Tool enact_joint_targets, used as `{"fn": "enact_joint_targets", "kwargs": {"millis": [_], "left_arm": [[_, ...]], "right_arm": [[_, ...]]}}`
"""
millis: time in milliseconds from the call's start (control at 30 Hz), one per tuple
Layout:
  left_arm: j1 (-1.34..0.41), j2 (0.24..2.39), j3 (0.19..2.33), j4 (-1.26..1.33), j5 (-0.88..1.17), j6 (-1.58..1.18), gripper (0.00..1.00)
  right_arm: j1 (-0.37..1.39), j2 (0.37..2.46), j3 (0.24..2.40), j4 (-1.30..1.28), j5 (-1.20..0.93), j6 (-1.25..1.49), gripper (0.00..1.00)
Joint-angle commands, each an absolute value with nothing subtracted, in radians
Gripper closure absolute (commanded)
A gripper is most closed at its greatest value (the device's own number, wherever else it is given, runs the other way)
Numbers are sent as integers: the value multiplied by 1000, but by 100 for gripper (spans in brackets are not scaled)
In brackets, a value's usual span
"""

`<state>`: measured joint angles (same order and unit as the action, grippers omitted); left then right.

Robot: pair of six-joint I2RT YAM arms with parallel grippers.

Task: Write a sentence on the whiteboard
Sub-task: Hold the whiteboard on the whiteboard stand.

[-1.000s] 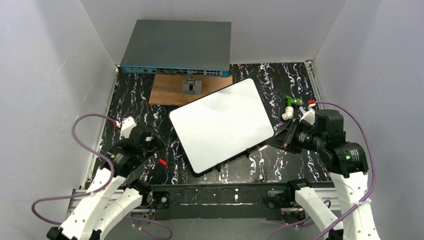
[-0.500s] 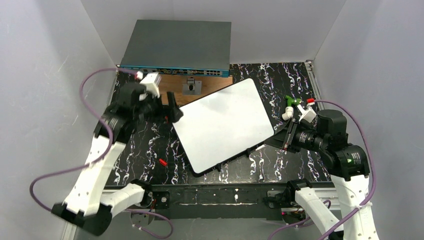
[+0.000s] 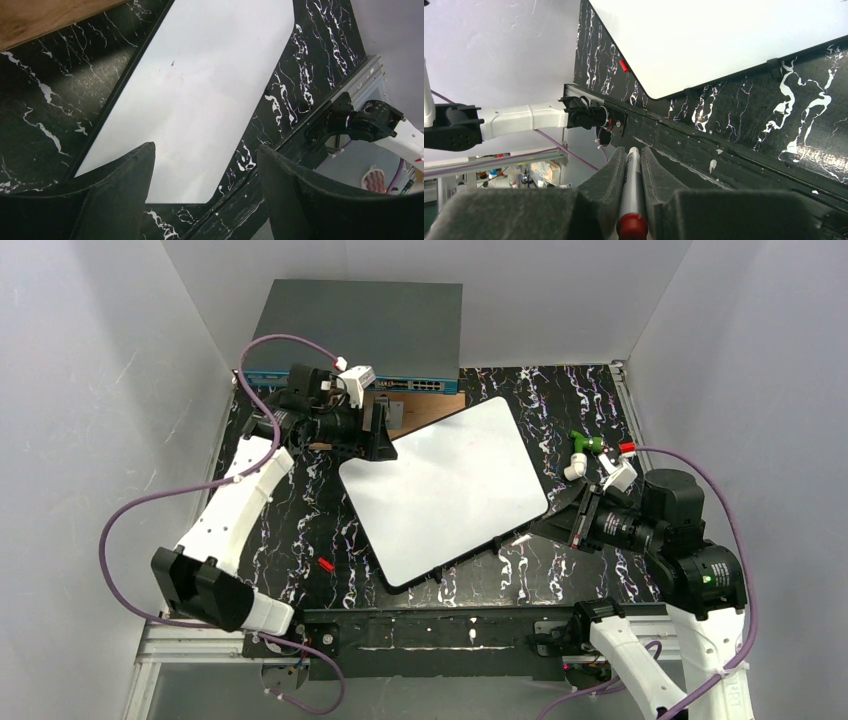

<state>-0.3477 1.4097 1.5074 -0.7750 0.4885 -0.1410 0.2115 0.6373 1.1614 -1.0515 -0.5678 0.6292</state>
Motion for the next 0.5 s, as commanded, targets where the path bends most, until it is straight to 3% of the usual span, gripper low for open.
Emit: {"fn": "enact_joint_targets", "kwargs": {"millis": [0, 67, 133, 167, 467], "left_arm": [[-325, 1467, 1546, -724, 560, -145, 28], [-310, 1490, 1561, -724, 542, -142, 28], [-256, 1515, 1564, -700, 611, -191, 2], [-230, 1541, 1563, -678, 723, -214, 2], [-223, 1606, 1545, -730, 710, -44, 2]], "right_arm": [[209, 618, 1165, -1050, -565, 638, 99], [208, 611, 1167, -1058, -557, 640, 99], [209, 609, 1170, -1065, -560, 636, 99], [209, 613, 1164, -1065, -571, 633, 99], [209, 648, 1117, -1054, -633, 622, 99]]}}
